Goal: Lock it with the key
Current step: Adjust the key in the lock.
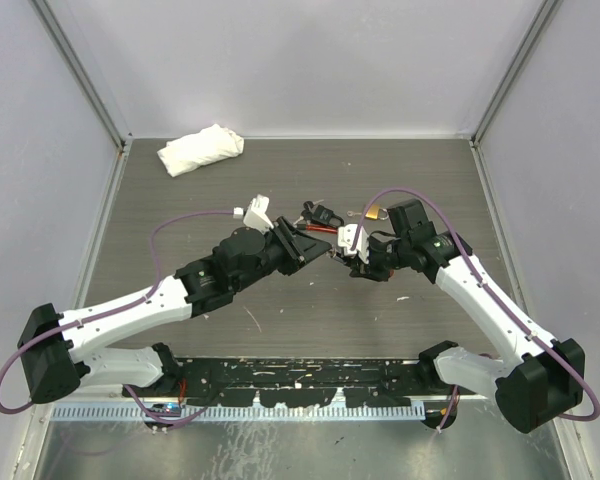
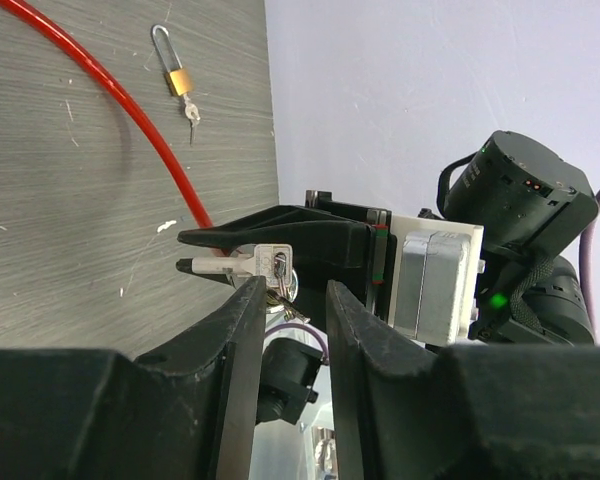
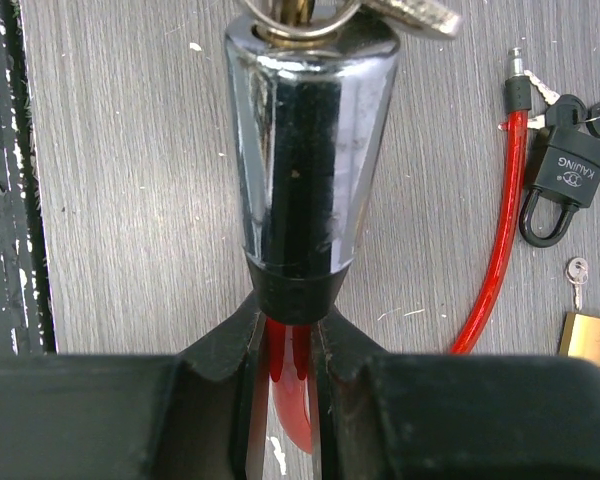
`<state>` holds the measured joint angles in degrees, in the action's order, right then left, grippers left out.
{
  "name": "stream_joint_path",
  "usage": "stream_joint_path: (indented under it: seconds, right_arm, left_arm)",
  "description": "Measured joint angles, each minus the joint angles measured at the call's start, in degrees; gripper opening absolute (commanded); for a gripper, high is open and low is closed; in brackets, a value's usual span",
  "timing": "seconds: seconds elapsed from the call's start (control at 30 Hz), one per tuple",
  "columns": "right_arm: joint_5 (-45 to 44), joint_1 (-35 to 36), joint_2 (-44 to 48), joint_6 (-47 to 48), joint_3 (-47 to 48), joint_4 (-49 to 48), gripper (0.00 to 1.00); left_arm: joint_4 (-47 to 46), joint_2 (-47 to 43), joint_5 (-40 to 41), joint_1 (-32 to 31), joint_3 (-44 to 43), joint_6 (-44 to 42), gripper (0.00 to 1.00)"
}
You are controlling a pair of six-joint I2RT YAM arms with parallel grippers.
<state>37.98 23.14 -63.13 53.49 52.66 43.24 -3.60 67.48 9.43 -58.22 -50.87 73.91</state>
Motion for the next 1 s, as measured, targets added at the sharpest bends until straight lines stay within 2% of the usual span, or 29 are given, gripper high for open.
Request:
stream_joint_path:
  seconds: [0.13, 0.43, 0.57, 0.77, 0.93, 1.0]
  right_arm:
    - [0.00, 0.00, 0.00, 0.00, 0.00, 0.00, 0.01]
    - [-0.15, 0.00, 0.00, 0.00, 0.00, 0.02, 0.01]
    - [-0.44, 0.00, 0.00, 0.02, 0.00, 0.07, 0.01]
    - [0.00, 0.02, 0.00, 0.04, 0.00, 0.07, 0.01]
    - [1.33, 0.00, -0.02, 0.20, 0.02, 0.85, 0.01]
    - [2.01, 0.00, -0.02, 0.22, 0.04, 1.33, 0.01]
  left_arm:
    - [0.00, 0.00, -0.28, -0.02, 0.00, -0.11, 0.29]
    - [0.00, 0.00, -1.09, 0.00, 0.00, -2.71, 0.02]
    - [0.00, 0.00, -1.03, 0.00, 0.00, -6.32, 0.00]
    - [-2.89, -0.90, -1.46, -0.07, 1.33, -17.84, 0.01]
    - [-10.14, -1.57, -5.92, -0.07, 4.11, -33.94, 0.02]
    - [-13.70, -1.73, -8.81, -0.07, 5.35, -41.64, 0.08]
